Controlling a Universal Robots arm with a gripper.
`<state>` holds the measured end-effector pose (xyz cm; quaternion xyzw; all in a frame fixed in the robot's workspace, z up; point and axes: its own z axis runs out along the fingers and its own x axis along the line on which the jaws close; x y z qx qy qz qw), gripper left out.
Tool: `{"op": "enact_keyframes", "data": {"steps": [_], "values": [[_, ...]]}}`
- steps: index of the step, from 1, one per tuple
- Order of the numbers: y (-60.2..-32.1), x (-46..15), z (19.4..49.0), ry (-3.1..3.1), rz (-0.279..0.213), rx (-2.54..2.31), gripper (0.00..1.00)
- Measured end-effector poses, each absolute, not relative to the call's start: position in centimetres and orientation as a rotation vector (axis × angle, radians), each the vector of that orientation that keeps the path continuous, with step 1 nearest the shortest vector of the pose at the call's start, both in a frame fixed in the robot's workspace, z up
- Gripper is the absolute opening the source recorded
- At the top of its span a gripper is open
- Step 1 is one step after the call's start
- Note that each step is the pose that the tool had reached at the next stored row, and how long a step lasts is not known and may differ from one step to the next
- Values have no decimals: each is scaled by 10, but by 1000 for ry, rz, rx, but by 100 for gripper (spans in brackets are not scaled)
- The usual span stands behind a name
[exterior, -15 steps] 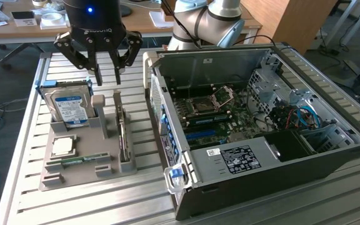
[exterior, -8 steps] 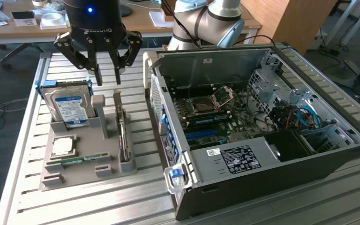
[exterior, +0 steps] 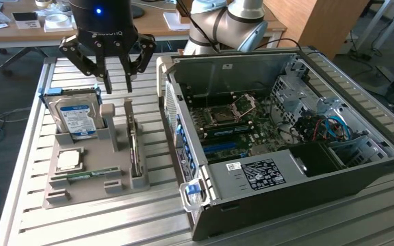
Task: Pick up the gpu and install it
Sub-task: 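Pick up the gpu and move the gpu toward the slot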
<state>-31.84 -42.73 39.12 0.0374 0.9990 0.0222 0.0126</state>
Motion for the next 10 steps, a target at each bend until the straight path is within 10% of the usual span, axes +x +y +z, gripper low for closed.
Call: {"op": "enact_keyframes", "data": {"steps": [10], "values": [[-427, -318, 374, 3113, 69, 117, 42]]}}
